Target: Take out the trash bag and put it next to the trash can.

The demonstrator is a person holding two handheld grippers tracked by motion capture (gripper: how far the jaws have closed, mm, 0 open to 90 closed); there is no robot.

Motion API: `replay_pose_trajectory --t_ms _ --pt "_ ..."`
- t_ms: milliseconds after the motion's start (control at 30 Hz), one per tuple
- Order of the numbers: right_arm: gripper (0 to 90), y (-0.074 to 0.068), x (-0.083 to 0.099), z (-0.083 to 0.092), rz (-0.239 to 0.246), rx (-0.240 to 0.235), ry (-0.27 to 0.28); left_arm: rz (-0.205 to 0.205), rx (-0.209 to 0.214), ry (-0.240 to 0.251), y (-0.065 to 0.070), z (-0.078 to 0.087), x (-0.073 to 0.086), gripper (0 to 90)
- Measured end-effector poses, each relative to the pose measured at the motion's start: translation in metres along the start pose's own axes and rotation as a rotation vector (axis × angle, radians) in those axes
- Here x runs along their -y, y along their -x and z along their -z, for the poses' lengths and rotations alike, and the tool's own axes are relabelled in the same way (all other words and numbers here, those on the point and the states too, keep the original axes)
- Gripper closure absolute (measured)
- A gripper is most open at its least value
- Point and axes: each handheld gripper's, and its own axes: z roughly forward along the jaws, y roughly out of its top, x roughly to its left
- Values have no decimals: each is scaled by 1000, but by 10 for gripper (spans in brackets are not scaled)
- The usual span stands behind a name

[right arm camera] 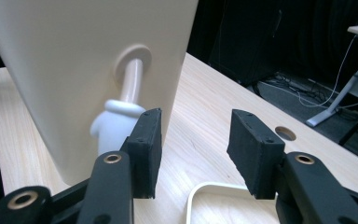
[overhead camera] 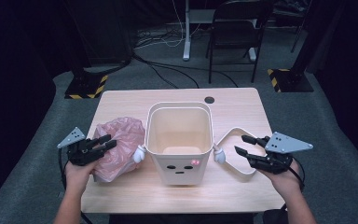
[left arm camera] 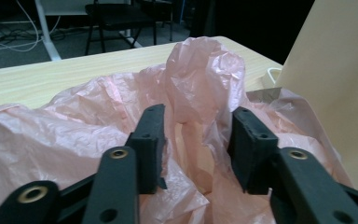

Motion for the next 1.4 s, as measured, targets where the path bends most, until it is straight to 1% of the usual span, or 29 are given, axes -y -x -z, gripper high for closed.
replay_pose_trajectory --t_ms 67,133,167,200,233,300,367,433,533,633,767,833,933,1033,1200,1300,1400 --pt "533 1 4 -1 -10 5 -3 -4 -14 0 1 0 0 521" --pt "533 2 9 -3 -16 8 -3 -12 -39 -13 3 1 0 460" --pt "533 2 9 -3 -16 8 -3 -12 -39 -13 3 1 0 425" --pt "533 2 11 -4 -23 9 -5 -15 -53 -23 4 1 -1 425" --pt "533 1 14 -5 -31 7 -8 -21 -61 -32 5 2 -3 368" --pt "533 1 20 -8 -31 10 -14 -31 -68 -36 8 5 -6 313" --pt "533 1 24 -11 -47 7 -19 -40 -75 -35 10 7 -9 293" --pt "533 2 27 -13 -56 7 -21 -44 -76 -31 11 10 -9 289" --pt "534 3 34 -15 -66 15 -17 -38 -68 -30 12 14 -10 298" --pt "534 5 41 -17 -76 29 -28 -41 -81 -19 12 18 -11 299" --pt "534 9 50 -19 -101 41 -31 -42 -92 4 11 23 -12 296" --pt "533 9 55 -20 -107 49 -37 -46 -100 21 12 28 -14 298" --pt "533 9 59 -22 -108 54 -47 -36 -92 39 12 34 -15 300" --pt "532 9 64 -24 -107 57 -51 -23 -82 51 14 36 -16 304" --pt "533 7 71 -31 -93 60 -71 -43 -71 44 18 37 -18 311" --pt "538 7 77 -37 -87 52 -86 -28 -37 67 24 38 -22 320" --pt "539 9 83 -43 -103 42 -106 -40 -31 74 27 39 -25 323"
